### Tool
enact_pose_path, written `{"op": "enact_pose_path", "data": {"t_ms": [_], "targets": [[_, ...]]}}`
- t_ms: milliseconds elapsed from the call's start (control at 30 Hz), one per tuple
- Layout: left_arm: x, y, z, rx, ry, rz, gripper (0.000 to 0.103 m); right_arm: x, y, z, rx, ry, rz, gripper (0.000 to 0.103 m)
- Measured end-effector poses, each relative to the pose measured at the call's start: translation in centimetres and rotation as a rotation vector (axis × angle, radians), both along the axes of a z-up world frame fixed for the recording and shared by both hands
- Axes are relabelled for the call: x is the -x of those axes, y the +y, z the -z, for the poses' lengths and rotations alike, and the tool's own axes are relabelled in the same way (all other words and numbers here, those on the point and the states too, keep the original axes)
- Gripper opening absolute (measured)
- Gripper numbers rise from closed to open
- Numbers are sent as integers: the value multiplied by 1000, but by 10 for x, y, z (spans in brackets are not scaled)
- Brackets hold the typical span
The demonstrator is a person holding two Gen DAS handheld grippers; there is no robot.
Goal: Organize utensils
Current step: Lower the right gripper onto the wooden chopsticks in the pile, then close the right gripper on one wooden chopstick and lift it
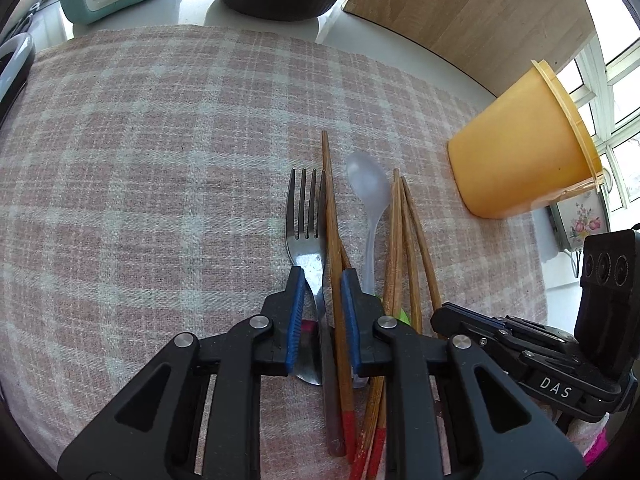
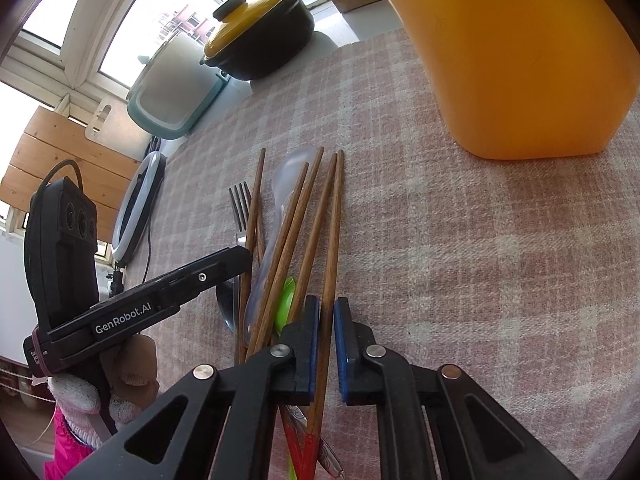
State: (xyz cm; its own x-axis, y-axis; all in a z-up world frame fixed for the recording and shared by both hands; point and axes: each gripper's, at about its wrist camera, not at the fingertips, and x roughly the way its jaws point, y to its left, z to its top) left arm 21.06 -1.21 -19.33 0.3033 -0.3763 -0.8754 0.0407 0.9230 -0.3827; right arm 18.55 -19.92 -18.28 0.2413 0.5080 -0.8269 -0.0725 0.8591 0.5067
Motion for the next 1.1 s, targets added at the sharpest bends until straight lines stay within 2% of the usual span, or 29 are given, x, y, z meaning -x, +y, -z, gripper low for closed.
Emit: {"op": "enact_pose_path", "data": {"t_ms": [67, 300, 433, 567, 700, 833, 900, 933, 1100], "targets": [[1, -1, -2, -18, -10, 4, 7, 0, 0, 0, 3, -1, -2, 4], [6, -4, -11, -32, -51, 12, 7, 2, -3, -1, 7, -1, 3, 4], [9, -13, -16, -49, -66, 49, 19, 3, -5, -2, 10, -5, 6, 4], [4, -25, -11, -128, -53, 72, 19, 2, -6, -1, 15, -3, 7, 4], [-1, -30, -7, -152, -51, 79, 19, 4, -7, -1, 21, -1, 5, 4], [-11, -32, -6, -149, -39, 92, 18, 1, -4, -2, 52, -8, -13, 7], [-17, -33, -4, -151, -34, 102, 10, -3, -1, -2, 77, -6, -21, 10], [-20, -32, -2, -142, -27, 103, 6, -4, 1, -2, 87, -6, -26, 11], [-30, -20, 1, -67, 1, 78, 5, -10, 12, -4, 135, -19, -58, 12]]}}
